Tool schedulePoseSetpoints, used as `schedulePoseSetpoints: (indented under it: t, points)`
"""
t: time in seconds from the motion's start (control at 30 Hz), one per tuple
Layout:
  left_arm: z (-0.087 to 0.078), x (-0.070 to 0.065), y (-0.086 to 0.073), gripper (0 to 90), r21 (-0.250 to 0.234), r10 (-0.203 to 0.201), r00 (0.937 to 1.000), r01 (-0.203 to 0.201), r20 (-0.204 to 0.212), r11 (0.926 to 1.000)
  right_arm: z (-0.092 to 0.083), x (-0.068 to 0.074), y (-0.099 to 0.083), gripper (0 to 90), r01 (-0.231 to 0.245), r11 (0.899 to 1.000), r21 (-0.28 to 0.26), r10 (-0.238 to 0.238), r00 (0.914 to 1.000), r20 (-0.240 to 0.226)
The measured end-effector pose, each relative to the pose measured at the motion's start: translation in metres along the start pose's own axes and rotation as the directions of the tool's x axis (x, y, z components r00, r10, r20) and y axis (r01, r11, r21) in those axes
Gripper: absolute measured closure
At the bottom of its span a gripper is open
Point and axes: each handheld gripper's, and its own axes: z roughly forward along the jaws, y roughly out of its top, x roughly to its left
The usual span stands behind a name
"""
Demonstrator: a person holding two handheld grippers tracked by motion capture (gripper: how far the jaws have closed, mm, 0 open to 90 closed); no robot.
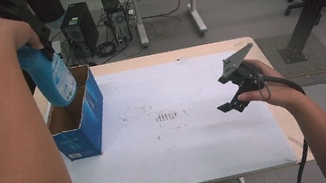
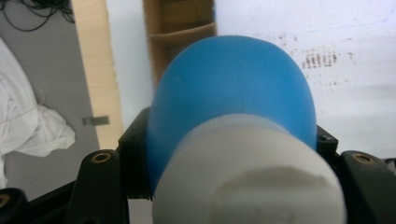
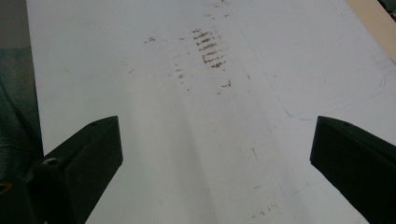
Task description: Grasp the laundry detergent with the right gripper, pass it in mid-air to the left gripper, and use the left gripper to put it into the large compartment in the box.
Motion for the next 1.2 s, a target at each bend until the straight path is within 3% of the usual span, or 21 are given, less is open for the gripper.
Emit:
schedulePoseSetpoints:
  t: [0.33,0.57,1.2]
  points:
    - [0.009,0.021,-0.003,38.1,0.001,-0.037,0.9993,0.037,0.007,0.9993,-0.012,-0.003,0.013,3.0,0.008,0.997,0.074,-0.008,0.9999,-0.007]
    - [0.024,0.031,-0.001,38.0,0.007,-0.045,0.9990,0.045,0.004,0.9990,-0.015,-0.005,0.014,2.9,0.009,0.996,0.084,-0.009,1.0000,-0.003]
    - [0.074,0.037,0.004,38.0,0.059,-0.044,0.9987,0.042,0.025,0.9974,-0.013,-0.005,0.012,2.9,-0.001,0.996,0.094,0.002,1.0000,-0.005]
